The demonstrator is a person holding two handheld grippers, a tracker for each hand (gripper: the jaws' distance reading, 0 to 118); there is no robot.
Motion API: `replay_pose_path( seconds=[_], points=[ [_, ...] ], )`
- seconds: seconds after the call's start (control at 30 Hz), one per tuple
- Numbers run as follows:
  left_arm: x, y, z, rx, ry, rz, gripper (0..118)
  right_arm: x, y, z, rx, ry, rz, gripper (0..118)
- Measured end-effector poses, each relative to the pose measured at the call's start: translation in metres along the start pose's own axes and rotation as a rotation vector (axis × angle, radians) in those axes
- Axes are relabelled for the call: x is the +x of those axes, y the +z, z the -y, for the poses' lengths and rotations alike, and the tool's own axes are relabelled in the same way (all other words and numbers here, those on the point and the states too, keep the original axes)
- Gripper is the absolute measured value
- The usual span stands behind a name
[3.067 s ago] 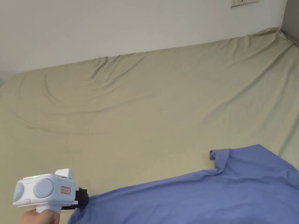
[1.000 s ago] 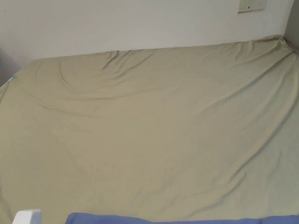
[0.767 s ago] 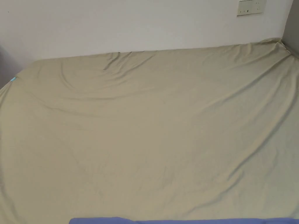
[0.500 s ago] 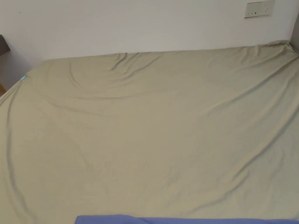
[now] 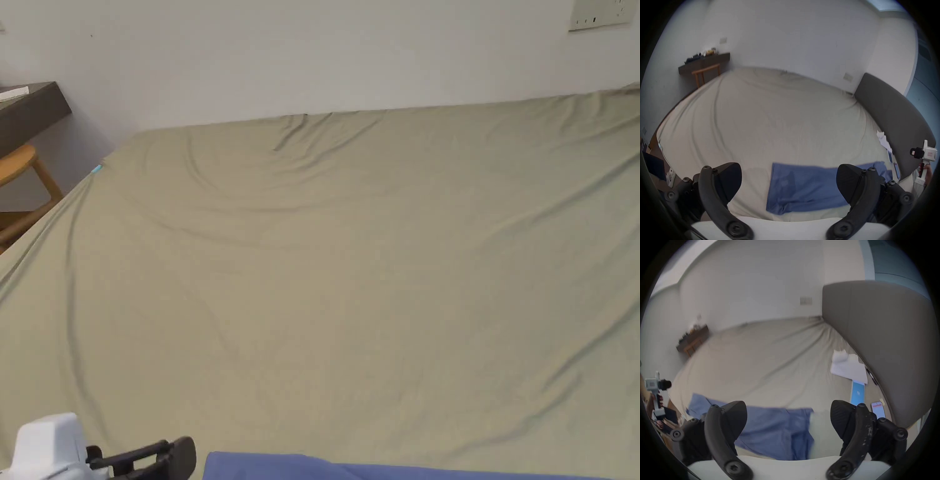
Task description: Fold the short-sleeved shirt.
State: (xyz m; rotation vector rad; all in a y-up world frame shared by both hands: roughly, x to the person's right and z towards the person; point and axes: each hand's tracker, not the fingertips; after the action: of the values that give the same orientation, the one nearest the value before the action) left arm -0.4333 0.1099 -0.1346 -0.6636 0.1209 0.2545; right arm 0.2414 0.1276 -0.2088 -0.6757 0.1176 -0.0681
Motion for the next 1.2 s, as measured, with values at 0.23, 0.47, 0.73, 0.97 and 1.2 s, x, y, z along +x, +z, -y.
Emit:
replay_pose_path(
  seconds=[0.23,0.47,0.73,0.97,1.2],
  points=[
    [-0.01,-0.004,0.0,-0.042,0.017,0.016,1,-0.016,-0.007,-0.007,0.002,-0.007,-0.013,1],
    [-0.075,-0.081,0.011,-0.343,0.237,0.146,0,-0.013,0.013,-0.003,0.07,-0.108,-0.07,1],
    [-0.152,-0.166,0.039,-0.593,0.499,0.451,50,-0.033,0.019,0.002,0.061,-0.152,-0.11,1],
    [-0.136,-0.194,0.058,-0.65,0.386,0.413,118,-0.04,0.009,0.016,0.017,-0.187,-0.138,1],
    [-0.116,-0.211,0.058,-0.601,0.355,0.487,118,-0.047,0.02,0.008,0.074,-0.153,-0.085,1]
  ],
)
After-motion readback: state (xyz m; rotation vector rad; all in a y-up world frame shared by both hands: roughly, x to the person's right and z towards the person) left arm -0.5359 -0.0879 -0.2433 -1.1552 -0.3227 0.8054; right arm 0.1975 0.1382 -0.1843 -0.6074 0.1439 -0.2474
